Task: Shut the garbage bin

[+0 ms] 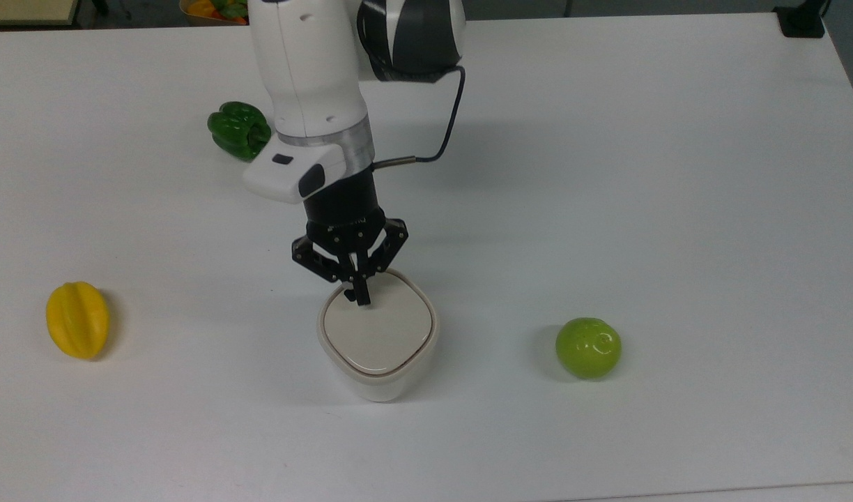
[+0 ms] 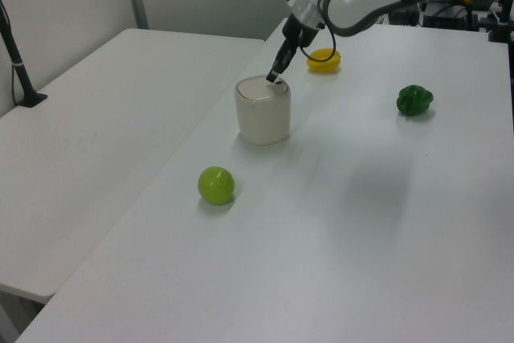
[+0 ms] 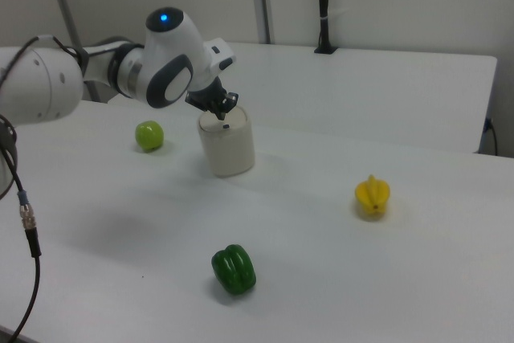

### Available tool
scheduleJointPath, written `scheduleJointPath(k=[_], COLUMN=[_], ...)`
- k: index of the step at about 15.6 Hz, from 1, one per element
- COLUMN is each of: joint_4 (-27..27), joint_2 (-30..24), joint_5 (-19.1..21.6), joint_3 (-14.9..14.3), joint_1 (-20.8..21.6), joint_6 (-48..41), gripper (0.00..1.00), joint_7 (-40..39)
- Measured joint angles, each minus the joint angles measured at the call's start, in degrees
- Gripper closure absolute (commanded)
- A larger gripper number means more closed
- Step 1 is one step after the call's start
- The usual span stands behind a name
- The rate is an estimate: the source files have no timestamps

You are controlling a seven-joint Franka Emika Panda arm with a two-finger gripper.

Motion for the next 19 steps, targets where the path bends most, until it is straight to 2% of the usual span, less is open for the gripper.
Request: scheduleJointPath(k=[3,5,8,9,10,11,12,16,19], joint_4=[0.0,0.1,-0.1,-0.2,-0.5,-0.7,-0.9,-1.2,-1.5], joint_2=[-4.7,-9.4,-15.9,-17.5,-18.7,-19.6,-20.2,-21.0,-21.0], joint_5=[0.0,-0.7,-4.9,-6.5,-7.8,-8.7,-9.3,-12.8,-13.4], joint_3=[-0.2,-0.3,-0.4,-0.4,-0.4,-0.4,-0.4,-0.4,-0.5], joint_1=[-1.1,-2.6,-4.8,-5.3,-5.7,-5.9,-6.1,-6.7,-7.0], joint_6=[-10.8,-22.3,-38.6,-42.6,-45.4,-47.2,-48.1,-48.3,-49.2], gripper=[1.00,1.00,0.98,0.89,0.68,0.04,0.00,0.00,0.00], joint_7=[4.9,7.0,10.3,11.8,13.3,14.8,16.6,19.8,19.9])
